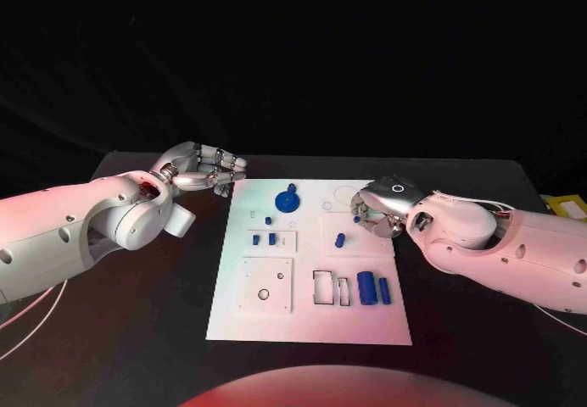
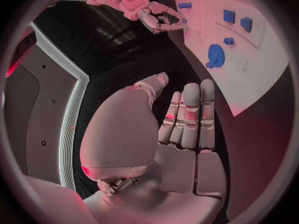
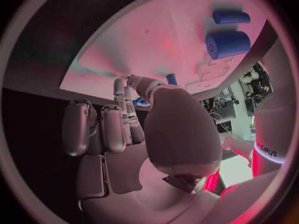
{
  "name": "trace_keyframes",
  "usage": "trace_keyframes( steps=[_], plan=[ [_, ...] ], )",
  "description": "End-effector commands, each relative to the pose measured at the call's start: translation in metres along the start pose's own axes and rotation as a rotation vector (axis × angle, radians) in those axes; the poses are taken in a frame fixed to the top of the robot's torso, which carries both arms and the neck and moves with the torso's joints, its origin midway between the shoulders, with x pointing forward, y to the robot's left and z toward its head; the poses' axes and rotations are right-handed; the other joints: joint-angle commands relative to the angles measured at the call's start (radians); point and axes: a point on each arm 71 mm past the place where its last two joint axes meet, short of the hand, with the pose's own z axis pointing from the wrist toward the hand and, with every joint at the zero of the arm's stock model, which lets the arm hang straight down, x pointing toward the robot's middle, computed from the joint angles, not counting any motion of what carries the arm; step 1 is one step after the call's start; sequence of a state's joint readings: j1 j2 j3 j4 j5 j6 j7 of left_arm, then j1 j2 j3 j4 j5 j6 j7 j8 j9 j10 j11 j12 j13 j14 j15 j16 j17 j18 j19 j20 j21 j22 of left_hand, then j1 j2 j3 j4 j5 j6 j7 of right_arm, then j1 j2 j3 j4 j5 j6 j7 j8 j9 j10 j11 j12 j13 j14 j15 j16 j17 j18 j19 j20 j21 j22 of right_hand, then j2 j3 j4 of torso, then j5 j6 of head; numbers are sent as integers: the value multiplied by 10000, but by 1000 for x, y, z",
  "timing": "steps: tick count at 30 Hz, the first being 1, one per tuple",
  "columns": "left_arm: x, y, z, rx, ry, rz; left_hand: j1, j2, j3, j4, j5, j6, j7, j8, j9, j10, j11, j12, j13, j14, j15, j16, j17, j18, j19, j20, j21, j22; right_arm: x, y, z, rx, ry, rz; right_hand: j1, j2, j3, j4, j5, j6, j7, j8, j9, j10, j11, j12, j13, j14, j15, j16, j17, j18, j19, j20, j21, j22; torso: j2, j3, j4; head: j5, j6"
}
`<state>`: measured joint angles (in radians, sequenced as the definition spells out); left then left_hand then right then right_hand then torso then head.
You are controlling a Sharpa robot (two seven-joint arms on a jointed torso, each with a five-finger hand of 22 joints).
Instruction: Assemble the parts on the task board
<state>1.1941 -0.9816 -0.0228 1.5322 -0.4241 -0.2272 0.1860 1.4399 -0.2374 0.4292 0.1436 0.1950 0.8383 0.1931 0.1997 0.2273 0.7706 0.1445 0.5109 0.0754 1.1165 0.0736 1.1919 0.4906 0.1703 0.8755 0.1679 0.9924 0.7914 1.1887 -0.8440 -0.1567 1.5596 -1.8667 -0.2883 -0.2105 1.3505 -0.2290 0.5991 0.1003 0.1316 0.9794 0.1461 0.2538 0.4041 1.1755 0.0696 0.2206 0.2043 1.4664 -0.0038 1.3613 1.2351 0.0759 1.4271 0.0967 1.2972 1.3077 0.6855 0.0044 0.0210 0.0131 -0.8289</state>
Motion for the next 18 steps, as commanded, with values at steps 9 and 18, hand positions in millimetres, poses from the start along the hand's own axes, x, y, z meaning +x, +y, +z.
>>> trace_keyframes(
  steps=[9, 18],
  plan=[
    [1, -2, 0, 64, 103, -152, 107, -3, 19, 35, 51, -15, 56, 43, -14, -40, 2, 57, -7, -12, -53, 44, -19, 145, 69, -4, -65, -11, 7, 6, 3, -155, 158, -43, 101, 106, 260, -110, -93, 221, -47, -26, -1, 246, -22, -68, 33, 347, -54, 81, 76, -177, 155, -5, 183, 1139, -5, -3, 3, 36, -58],
    [1, -1, 0, -19, 167, -164, 140, 9, 42, 36, 52, -22, 74, 34, -20, -84, 15, 59, -15, -21, -45, 51, -33, 143, 73, -3, -68, -13, 11, 6, 4, -129, 393, -9, 81, 146, 291, -150, -102, 315, -74, 5, 18, 336, -51, -67, 65, 363, -74, 119, 130, -194, 197, -20, 269, 1200, -7, -6, -5, 39, -81]
  ],
)
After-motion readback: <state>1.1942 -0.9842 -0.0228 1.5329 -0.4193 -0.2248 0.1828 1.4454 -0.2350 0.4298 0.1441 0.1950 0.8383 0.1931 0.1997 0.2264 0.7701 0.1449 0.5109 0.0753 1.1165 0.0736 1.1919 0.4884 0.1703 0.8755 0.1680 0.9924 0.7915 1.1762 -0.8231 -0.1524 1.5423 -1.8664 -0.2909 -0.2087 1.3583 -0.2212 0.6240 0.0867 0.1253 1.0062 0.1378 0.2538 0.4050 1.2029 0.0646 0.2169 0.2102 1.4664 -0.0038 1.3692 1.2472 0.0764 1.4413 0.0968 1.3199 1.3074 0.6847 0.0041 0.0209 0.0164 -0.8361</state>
